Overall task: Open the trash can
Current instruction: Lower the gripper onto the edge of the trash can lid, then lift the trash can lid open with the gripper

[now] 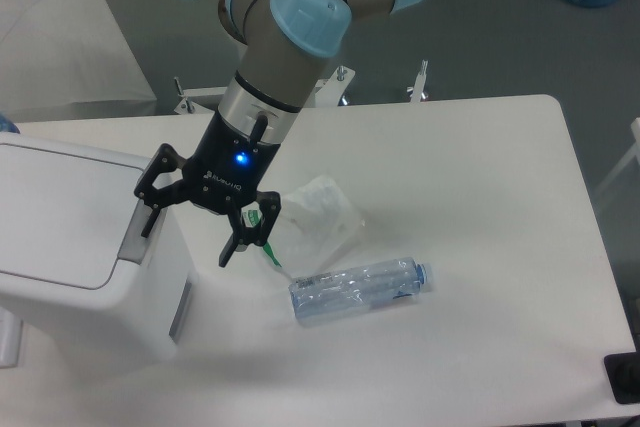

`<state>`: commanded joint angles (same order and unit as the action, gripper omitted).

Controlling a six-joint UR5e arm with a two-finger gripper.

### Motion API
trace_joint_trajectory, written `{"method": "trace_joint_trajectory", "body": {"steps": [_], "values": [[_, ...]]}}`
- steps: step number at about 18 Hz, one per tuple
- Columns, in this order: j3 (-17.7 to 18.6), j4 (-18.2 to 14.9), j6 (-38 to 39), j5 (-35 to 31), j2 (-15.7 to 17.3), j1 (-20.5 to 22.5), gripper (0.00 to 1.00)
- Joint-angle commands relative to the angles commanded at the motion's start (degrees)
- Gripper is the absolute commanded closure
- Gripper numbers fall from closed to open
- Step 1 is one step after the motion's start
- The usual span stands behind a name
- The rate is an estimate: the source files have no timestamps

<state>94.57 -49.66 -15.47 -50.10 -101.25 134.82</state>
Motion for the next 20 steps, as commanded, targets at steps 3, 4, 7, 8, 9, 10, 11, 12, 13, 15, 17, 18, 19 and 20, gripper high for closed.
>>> {"method": "trace_joint_trajectory", "body": {"steps": [3,4,7,8,9,10,11,12,13,15,17,18,19,20], "values": [[0.09,-0.09,0.0,0.0,-0.09,-0.09,0.0],[0.09,-0.09,0.0,0.0,-0.09,-0.09,0.0],[0.09,-0.09,0.0,0.0,-0.09,-0.09,0.0],[0.09,-0.09,0.0,0.0,-0.09,-0.09,0.0],[0.0,-0.09,0.0,0.0,-0.09,-0.09,0.0],[0.0,-0.09,0.0,0.0,-0.09,-0.09,0.0],[0.0,-0.09,0.0,0.0,-0.09,-0.09,0.0],[0.0,-0.09,0.0,0.0,-0.09,-0.09,0.0],[0.0,-0.09,0.0,0.0,-0.09,-0.09,0.0],[0.09,-0.09,0.0,0.0,-0.26,-0.09,0.0],[0.09,-0.09,0.0,0.0,-0.27,-0.09,0.0],[0.09,-0.09,0.0,0.0,-0.35,-0.09,0.0],[0.09,-0.09,0.0,0.0,-0.44,-0.17,0.0],[0.09,-0.09,0.0,0.0,-0.7,-0.18,0.0]]}}
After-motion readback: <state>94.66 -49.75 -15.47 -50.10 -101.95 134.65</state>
